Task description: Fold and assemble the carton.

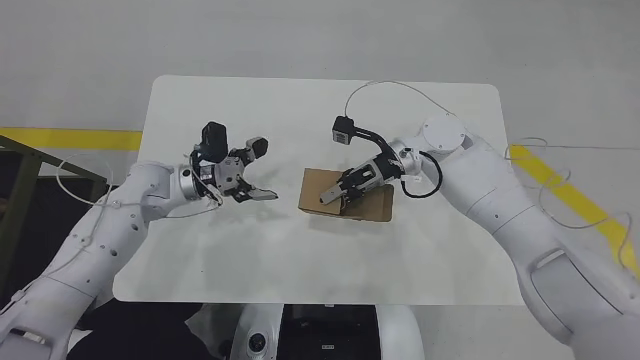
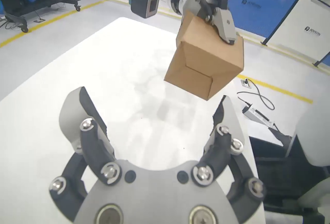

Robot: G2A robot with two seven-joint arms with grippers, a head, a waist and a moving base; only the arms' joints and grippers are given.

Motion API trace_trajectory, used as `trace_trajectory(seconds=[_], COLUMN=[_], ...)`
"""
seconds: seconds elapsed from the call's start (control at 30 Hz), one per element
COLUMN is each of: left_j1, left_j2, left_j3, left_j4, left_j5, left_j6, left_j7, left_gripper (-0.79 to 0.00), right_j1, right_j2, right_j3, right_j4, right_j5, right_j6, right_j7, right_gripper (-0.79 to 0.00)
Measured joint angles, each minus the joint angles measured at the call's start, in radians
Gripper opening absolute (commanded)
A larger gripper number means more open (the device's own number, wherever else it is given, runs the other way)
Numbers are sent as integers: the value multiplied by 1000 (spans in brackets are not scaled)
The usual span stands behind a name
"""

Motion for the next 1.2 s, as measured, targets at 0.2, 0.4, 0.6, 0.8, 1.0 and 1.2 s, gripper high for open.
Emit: trace_trajectory(seconds=[0.2,0.4,0.6,0.8,1.0,1.2], left_j1=[0,9,29,22,15,8], left_j2=[0,-3,-14,-24,-35,-48], left_j3=[0,-11,-16,-7,-1,6], left_j4=[0,-39,22,66,96,119], left_j5=[-2,38,6,12,43,68], left_j6=[0,69,97,70,46,36], left_j7=[2,-38,-19,-52,-35,-12], left_gripper=[0,0,0,0,0,0], right_j1=[0,-5,20,28,48,67], right_j2=[0,-4,-42,-83,-115,-150], right_j3=[0,-14,-53,-88,-110,-137], right_j4=[0,12,126,200,281,369], right_j5=[0,-55,-69,-37,-29,-45], right_j6=[0,38,5,0,-10,-14], right_j7=[0,-19,6,-1,-10,-14], right_gripper=[-785,-785,-785,-785,-785,-785])
